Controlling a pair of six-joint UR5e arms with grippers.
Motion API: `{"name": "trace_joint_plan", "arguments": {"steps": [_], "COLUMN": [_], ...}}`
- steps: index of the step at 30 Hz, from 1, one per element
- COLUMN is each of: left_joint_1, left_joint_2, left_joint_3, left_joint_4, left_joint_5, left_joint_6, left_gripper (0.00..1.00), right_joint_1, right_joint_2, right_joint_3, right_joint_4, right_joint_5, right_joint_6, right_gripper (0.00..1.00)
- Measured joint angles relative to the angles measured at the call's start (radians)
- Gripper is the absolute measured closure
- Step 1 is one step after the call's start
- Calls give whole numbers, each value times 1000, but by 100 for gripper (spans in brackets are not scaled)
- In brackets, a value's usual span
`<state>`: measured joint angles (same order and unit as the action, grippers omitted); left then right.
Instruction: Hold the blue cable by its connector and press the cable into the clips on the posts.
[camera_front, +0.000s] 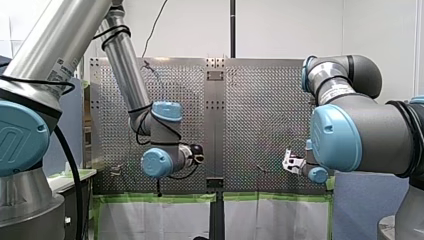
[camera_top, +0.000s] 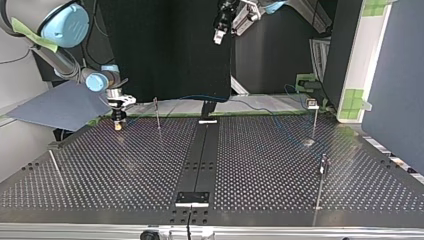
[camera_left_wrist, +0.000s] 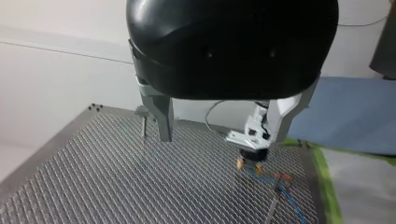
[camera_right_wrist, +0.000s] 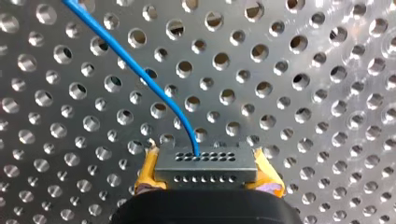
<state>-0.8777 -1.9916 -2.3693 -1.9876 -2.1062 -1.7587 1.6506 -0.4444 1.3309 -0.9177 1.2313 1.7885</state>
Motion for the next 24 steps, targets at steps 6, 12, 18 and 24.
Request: {"name": "trace_joint_plan", "arguments": {"steps": [6,12,18,24], "left_joint_1": [1,0,0,0], "left_joint_2": [0,0,0,0], "left_joint_3": [-50,-67,-68,-68], "left_joint_4": [-18,-32,-33,-33], "left_joint_5": [-34,-44,-45,-45], "left_joint_6": [-2,-5,-5,-5], "left_gripper": [1,1,1,1], "right_joint_1": [6,8,8,8], "right_joint_2": [0,0,0,0], "right_joint_3": [0,0,0,0], "right_joint_4": [-1,-3,-3,-3], "right_joint_5": [-1,-1,-1,-1], "right_joint_6": [1,0,0,0], "right_gripper": [100,100,100,100]}}
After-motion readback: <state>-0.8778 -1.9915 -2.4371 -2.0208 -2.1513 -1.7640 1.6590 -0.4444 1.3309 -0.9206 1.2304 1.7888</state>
